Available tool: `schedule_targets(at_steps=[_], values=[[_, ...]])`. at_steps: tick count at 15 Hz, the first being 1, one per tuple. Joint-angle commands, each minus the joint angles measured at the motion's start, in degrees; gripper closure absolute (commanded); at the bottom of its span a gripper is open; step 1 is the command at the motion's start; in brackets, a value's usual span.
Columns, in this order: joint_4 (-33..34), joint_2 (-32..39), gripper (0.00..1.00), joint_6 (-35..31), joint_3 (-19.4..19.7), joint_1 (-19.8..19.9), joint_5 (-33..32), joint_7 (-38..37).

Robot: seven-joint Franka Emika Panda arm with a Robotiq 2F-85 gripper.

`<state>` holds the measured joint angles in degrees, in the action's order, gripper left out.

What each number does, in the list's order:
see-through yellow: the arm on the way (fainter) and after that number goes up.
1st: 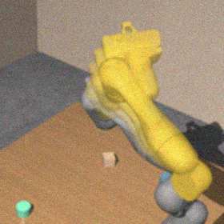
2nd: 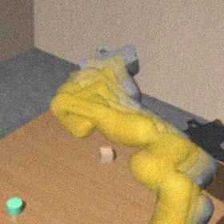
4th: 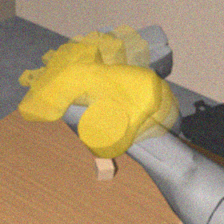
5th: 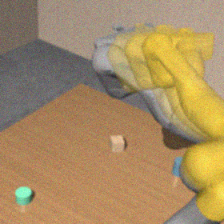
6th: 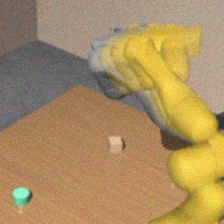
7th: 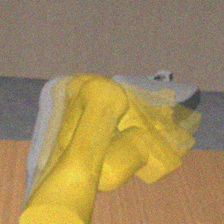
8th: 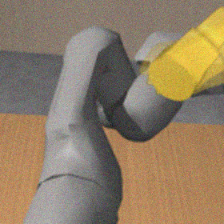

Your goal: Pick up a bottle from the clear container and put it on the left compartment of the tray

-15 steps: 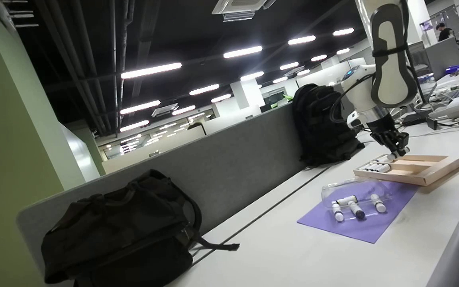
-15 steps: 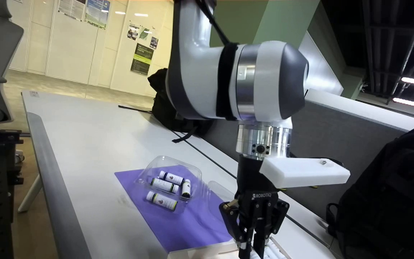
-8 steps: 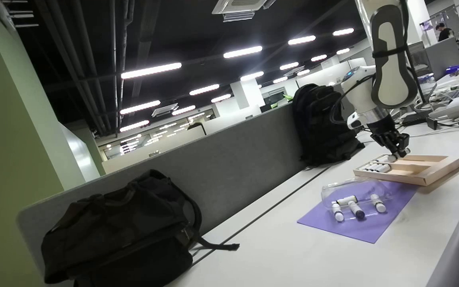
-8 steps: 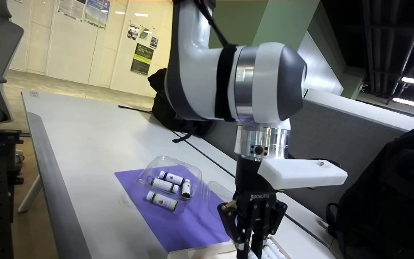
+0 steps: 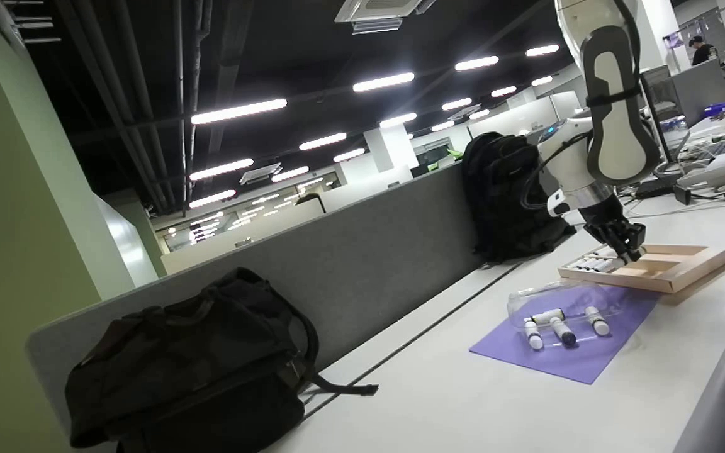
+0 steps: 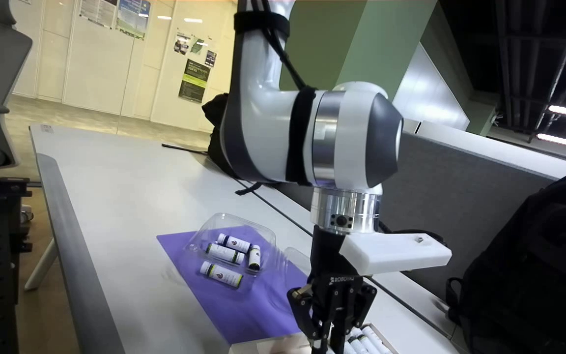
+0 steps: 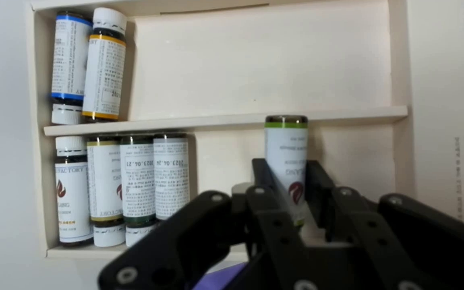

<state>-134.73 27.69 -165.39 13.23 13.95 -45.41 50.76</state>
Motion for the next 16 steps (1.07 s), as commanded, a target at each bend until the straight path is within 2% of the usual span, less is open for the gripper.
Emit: schedule_targets(at_steps=[1,14,15,16], values=[[1.8,1.9,0.93,-1.6,0.0,-0.2,-0.6,-2.2],[2.7,5.5,0.93,-2.7,-0.1,0.1,0.4,-2.4],[2.5,5.2,0.48,-2.5,-0.7,0.6,0.9,-1.9],[2.4,4.9,0.46,-2.6,-0.7,0.7,1.1,-1.9]])
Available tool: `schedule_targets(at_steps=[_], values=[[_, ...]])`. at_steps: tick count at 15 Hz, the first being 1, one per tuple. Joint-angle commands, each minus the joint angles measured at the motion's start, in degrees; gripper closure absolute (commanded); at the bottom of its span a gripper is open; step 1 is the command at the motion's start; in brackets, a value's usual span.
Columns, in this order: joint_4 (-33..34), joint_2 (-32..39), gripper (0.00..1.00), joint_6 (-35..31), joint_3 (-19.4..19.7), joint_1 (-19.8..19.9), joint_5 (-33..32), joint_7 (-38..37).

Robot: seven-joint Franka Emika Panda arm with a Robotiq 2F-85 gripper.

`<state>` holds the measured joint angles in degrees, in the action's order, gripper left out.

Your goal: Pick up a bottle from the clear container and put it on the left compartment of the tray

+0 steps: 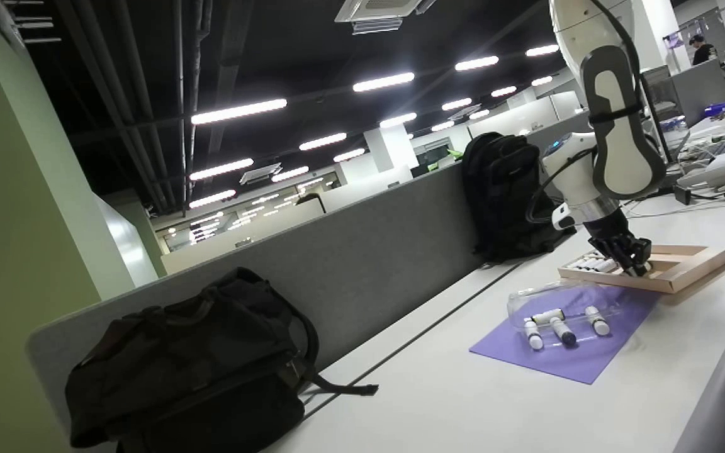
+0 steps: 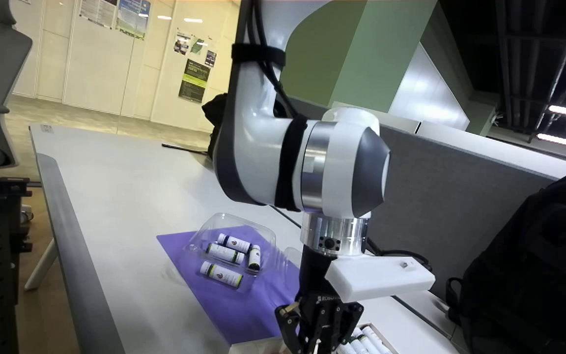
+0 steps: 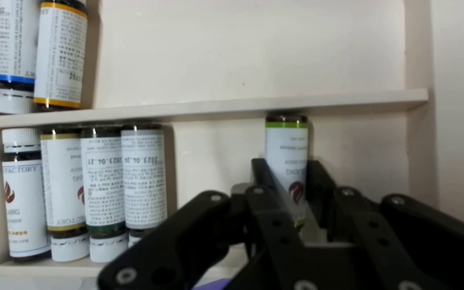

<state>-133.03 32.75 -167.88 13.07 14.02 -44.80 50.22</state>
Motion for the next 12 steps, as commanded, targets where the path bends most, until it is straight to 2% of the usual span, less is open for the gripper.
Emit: schedule_targets(at_steps=[1,6,8,9,10,12], values=[[0.4,-1.1,0.41,0.0,-0.9,1.1,1.0,-0.9],[-1.7,-7.0,0.05,1.7,-5.3,5.1,7.6,4.1],[-2.5,-10.0,0.00,3.7,-6.7,6.4,10.9,7.8],[-0.3,-5.7,0.00,1.6,-4.4,3.8,10.0,5.9],[-0.5,-6.6,0.04,2.1,-4.5,3.9,10.7,6.8],[-0.5,-6.4,0.00,2.1,-4.4,3.6,10.9,6.9]])
